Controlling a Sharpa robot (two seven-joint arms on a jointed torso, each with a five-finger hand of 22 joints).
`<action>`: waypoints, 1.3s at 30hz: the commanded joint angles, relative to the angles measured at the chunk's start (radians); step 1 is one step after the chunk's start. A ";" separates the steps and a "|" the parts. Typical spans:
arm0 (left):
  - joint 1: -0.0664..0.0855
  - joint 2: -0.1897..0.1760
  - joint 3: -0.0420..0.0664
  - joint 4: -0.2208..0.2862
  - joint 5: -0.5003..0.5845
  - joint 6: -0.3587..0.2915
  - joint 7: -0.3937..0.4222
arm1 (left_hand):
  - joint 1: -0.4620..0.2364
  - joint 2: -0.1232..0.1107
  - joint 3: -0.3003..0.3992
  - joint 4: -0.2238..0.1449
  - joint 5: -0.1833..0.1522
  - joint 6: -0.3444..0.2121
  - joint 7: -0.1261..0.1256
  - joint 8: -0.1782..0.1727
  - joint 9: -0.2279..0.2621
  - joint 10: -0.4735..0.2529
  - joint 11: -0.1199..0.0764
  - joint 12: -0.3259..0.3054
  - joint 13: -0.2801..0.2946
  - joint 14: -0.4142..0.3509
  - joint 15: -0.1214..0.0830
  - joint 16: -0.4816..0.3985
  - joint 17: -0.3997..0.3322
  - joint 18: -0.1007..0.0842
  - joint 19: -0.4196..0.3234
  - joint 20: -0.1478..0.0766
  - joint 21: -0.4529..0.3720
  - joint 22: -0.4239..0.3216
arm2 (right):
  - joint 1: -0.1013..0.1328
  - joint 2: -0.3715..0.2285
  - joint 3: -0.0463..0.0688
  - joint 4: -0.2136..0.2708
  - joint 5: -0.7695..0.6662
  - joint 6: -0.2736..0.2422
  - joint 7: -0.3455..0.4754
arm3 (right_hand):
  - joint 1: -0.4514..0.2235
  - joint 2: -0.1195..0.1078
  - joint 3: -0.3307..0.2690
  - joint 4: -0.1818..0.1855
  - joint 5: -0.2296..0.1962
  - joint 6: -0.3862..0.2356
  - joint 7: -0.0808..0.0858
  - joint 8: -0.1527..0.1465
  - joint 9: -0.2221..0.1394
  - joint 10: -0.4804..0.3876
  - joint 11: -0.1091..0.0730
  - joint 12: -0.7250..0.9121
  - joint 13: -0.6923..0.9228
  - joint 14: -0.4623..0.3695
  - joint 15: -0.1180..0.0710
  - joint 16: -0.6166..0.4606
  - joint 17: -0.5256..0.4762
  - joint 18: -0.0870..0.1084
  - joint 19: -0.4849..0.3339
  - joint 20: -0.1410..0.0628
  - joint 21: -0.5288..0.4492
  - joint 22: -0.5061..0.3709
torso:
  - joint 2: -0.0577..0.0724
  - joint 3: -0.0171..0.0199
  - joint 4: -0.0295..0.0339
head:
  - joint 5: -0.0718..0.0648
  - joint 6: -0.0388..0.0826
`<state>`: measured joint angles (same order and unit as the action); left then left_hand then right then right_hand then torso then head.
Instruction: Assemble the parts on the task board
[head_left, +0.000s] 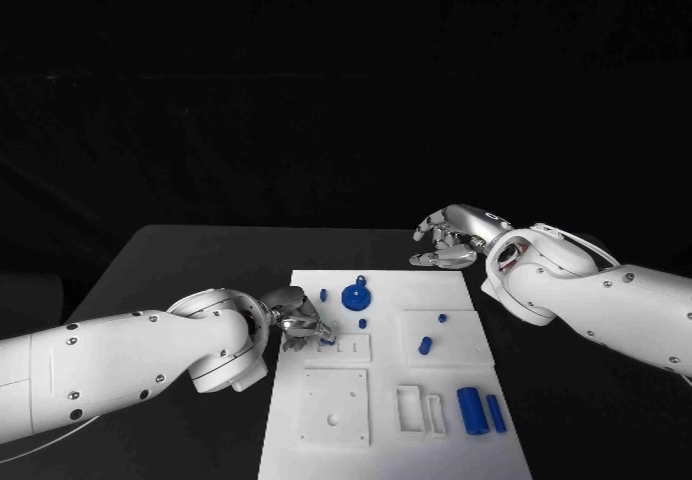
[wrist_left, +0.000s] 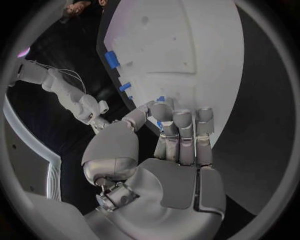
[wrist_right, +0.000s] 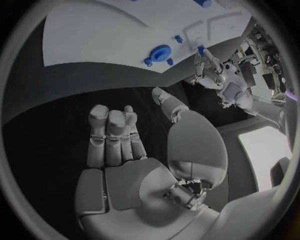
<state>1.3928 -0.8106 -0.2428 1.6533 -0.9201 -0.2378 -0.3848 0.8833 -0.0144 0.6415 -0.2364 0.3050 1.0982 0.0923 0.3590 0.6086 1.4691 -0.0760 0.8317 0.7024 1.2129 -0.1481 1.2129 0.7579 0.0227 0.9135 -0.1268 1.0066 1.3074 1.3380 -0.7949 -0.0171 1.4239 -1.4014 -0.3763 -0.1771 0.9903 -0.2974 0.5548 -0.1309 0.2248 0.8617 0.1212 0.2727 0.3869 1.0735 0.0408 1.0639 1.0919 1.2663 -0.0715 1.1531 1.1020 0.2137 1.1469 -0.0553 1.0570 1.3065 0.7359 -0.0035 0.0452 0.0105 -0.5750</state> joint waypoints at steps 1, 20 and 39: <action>-0.001 0.004 0.001 0.004 -0.063 -0.018 -0.007 | -0.003 0.004 0.000 0.005 0.003 0.105 -0.094 0.000 0.127 -0.041 -0.036 0.006 0.002 0.009 -0.050 0.007 -0.002 0.004 0.008 -0.146 0.007 0.012 | 0.001 0.003 0.001 0.000 0.005 0.010 0.011 | 0.007 0.001 0.001 0.006 0.007 -0.025 0.033 0.004 0.002 0.005 -0.001 0.003 -0.002 0.004 0.001 -0.004 -0.002 0.048 0.004 -0.001 -0.006 0.000 | 0.001 0.0001 -0.0011 | 0.003 -0.006; -0.017 0.030 0.001 -0.001 -0.100 -0.020 -0.009 | -0.007 -0.003 0.000 0.014 0.011 0.132 -0.106 0.007 0.154 -0.038 -0.048 0.061 0.024 0.017 -0.064 0.054 -0.002 0.010 0.013 -0.151 0.039 0.006 | 0.001 0.009 0.001 0.002 0.005 0.019 0.008 | 0.011 0.002 0.001 0.011 0.015 -0.021 0.032 0.006 0.003 0.005 -0.002 0.005 -0.005 0.004 0.000 -0.004 -0.002 0.048 0.005 -0.001 -0.007 0.001 | 0.002 -0.0005 -0.0025 | 0.003 -0.013; -0.018 0.038 0.001 -0.007 -0.100 0.024 -0.025 | -0.014 -0.004 -0.003 0.021 0.008 0.138 -0.109 0.011 0.163 -0.041 -0.051 0.083 0.031 0.017 -0.070 0.071 -0.005 0.014 0.014 -0.152 0.053 0.004 | 0.001 0.012 0.001 0.005 0.005 0.026 0.005 | 0.012 0.002 0.002 0.016 0.026 -0.019 0.031 0.008 0.004 0.004 -0.003 0.006 -0.008 0.003 0.000 -0.004 -0.003 0.048 0.006 0.000 -0.008 0.002 | 0.001 0.0002 -0.0020 | 0.002 -0.013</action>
<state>1.3752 -0.7748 -0.2424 1.6453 -1.0144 -0.2401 -0.4053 0.8734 -0.0242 0.6387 -0.2210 0.3126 1.1025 0.0947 0.3645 0.6446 1.4720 -0.0804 0.9100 0.7320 1.2114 -0.1498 1.2787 0.7543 0.0228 0.9206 -0.1269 1.0549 1.3077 1.3382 -0.7836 -0.0169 1.4268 -1.3952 -0.3639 -0.1763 0.9942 -0.2935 0.5549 -0.1199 0.2479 0.8627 0.1253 0.2779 0.3898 1.0736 0.0408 1.0638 1.0847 1.2664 -0.0715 1.1531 1.1001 0.2137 1.1468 -0.0518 1.0531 1.3066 0.7373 -0.0035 0.0430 0.0124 -0.5871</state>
